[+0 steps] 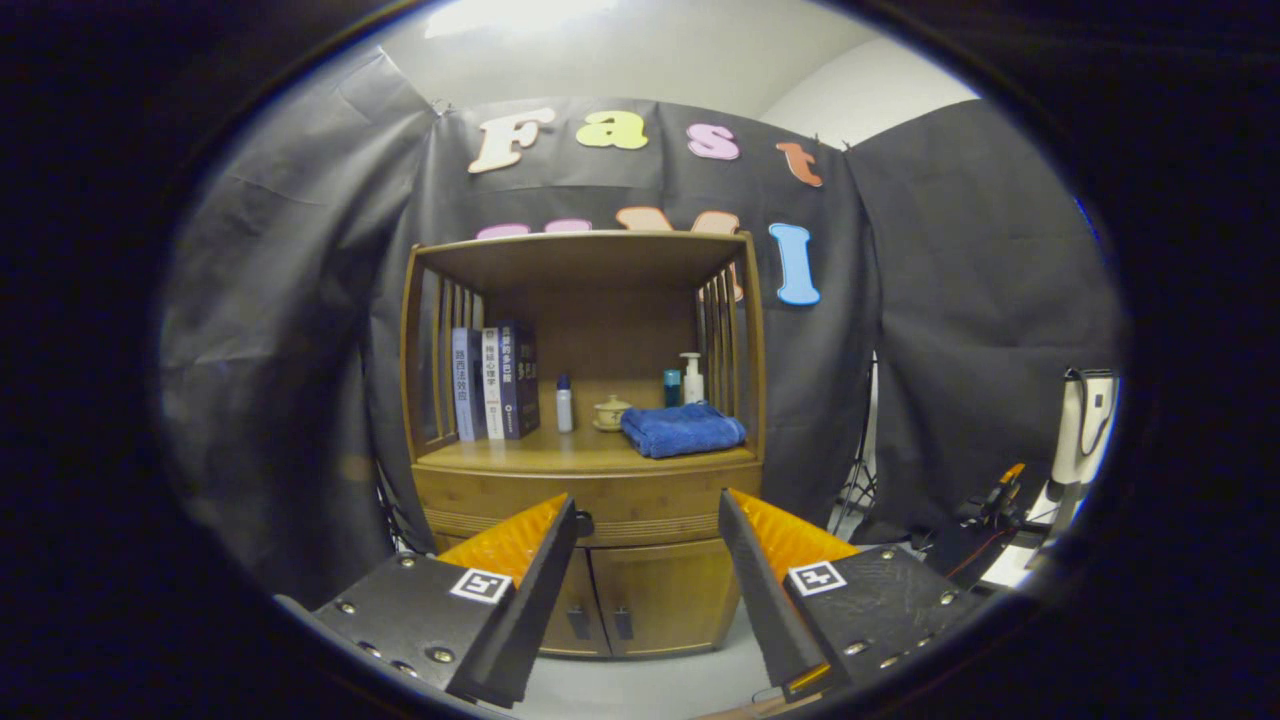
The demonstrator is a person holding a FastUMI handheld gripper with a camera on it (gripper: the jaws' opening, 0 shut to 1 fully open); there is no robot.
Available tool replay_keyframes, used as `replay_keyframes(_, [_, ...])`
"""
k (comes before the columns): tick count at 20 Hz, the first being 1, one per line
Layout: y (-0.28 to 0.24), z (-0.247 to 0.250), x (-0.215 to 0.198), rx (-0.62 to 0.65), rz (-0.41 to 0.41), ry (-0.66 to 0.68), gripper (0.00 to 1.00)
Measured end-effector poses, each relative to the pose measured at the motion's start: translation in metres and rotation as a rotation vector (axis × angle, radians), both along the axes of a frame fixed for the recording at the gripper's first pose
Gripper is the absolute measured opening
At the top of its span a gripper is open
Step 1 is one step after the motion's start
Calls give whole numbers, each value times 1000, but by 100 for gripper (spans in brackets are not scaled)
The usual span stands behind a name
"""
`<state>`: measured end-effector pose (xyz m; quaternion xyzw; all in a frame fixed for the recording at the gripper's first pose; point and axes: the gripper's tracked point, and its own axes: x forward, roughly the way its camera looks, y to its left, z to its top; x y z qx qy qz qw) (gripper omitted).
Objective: Pull open the drawer, take out the items inside it, and place them on the countertop above the cabinet.
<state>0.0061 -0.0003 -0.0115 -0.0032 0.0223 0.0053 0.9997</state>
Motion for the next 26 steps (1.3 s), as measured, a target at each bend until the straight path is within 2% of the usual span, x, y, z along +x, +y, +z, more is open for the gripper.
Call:
replay_keyframes(8, [1,-4,6,-2,-1,11,85])
replay_keyframes(11, [5,-10,20,-10,10,22,85])
replay_keyframes(15, [15,-23,59,3,30,37,85])
replay_keyframes(19, [44,-51,106,41,99,74,85])
replay_keyframes(22, [56,-81,141,48,101,121,85])
replay_keyframes(24, [71,-104,165,35,132,165,76])
replay_keyframes(26, [82,-126,184,26,150,210,76])
